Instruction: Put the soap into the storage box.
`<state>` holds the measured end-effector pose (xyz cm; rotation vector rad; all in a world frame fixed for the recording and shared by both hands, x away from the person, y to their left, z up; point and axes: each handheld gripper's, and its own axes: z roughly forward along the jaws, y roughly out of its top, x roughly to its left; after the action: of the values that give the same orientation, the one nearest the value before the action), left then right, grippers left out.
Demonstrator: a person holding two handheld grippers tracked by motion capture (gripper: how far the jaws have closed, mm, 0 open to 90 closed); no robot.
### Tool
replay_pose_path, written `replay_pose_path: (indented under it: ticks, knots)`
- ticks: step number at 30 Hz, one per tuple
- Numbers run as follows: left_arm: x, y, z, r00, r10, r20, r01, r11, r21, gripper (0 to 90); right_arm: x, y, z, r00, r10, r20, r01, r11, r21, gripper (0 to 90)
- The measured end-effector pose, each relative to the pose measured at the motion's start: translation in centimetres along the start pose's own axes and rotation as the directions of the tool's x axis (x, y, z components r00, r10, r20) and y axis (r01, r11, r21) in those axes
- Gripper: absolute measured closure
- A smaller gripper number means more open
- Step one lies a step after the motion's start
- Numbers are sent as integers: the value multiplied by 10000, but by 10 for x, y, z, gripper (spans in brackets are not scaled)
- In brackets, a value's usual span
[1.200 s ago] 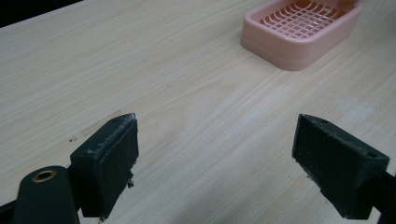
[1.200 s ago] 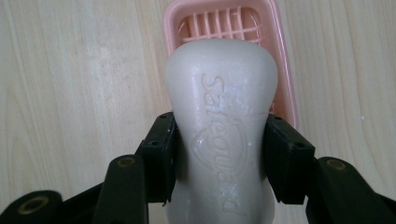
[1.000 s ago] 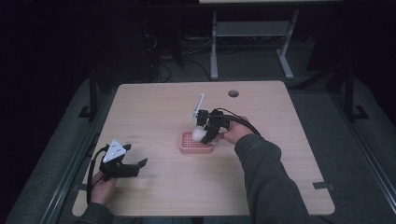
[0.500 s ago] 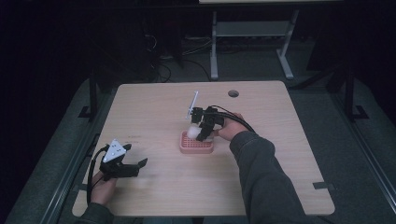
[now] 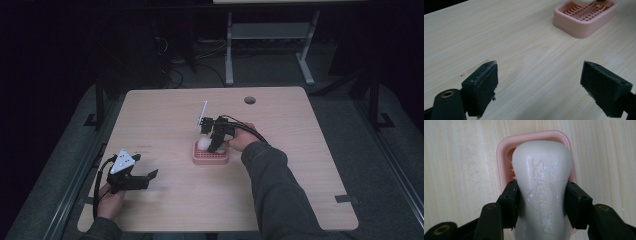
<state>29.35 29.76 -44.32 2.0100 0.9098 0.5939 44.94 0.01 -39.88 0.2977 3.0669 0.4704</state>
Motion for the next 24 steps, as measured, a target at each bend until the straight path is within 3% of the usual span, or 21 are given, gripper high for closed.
replay_pose_path:
  ticks: [8, 24]
  knots:
    - [0, 0, 0, 10000, 5, 18, -5, 10000, 0, 139, 0, 1, 15, 10000, -13, -66, 14, 9997, 237, 488]
    - [0, 0, 0, 10000, 4, 17, -4, 10000, 0, 139, 0, 2, 23, 10000, -34, 3, 34, 9998, 217, 487]
